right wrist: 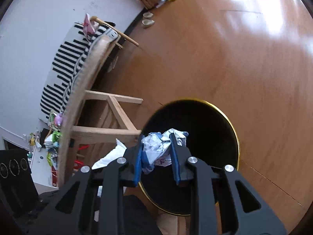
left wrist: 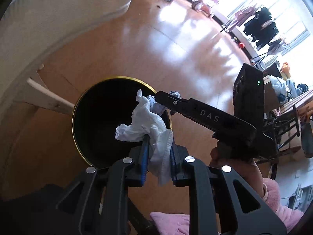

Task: Collect trash
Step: 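Carry both items to the black bin and open both tools to drop them, then return both tools to the trash pile on the table, then grasp the clear plastic bag with the left tool while the right tool grasps blue-white foil wrapper, then carry both items over the black bin and open both tools to drop them, then return both tools to the trash pile on the table, then grasp the green-yellow snack bag with the left tool while the right tool grasps the white carton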

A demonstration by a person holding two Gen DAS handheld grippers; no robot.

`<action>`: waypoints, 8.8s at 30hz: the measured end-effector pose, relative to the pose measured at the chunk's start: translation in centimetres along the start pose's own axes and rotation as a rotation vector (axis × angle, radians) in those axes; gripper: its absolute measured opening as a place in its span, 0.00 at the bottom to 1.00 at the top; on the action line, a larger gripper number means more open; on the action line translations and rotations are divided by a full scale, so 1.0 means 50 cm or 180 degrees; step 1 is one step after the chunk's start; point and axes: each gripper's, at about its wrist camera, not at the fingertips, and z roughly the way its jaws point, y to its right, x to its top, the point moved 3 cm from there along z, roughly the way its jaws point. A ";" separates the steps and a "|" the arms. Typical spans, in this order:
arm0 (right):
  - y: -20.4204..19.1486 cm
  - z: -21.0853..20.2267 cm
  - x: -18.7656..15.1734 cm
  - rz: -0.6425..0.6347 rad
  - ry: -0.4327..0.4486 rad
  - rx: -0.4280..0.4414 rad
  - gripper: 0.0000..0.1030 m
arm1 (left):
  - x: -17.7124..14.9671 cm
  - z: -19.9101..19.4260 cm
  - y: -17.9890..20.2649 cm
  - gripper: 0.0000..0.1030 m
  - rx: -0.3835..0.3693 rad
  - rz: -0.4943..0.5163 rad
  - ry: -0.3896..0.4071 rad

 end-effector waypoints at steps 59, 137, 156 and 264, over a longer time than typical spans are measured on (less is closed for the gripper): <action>-1.087 0.338 -0.354 -0.3290 -0.1032 0.0522 0.89 | -0.344 -0.717 -0.841 0.94 0.2227 -0.1924 0.1705; -1.080 0.303 -0.309 -0.2957 -0.0873 0.1037 0.21 | -0.401 -0.812 -0.773 0.23 0.2106 -0.1878 0.2591; -0.599 -0.191 -0.020 -0.1662 0.0718 0.0978 0.21 | -0.090 -0.522 -0.173 0.22 0.0160 -0.0429 0.2138; -1.014 0.351 -0.121 -0.2958 -0.0238 0.0532 0.34 | -0.172 -0.737 -0.822 0.47 0.1963 -0.1609 0.2112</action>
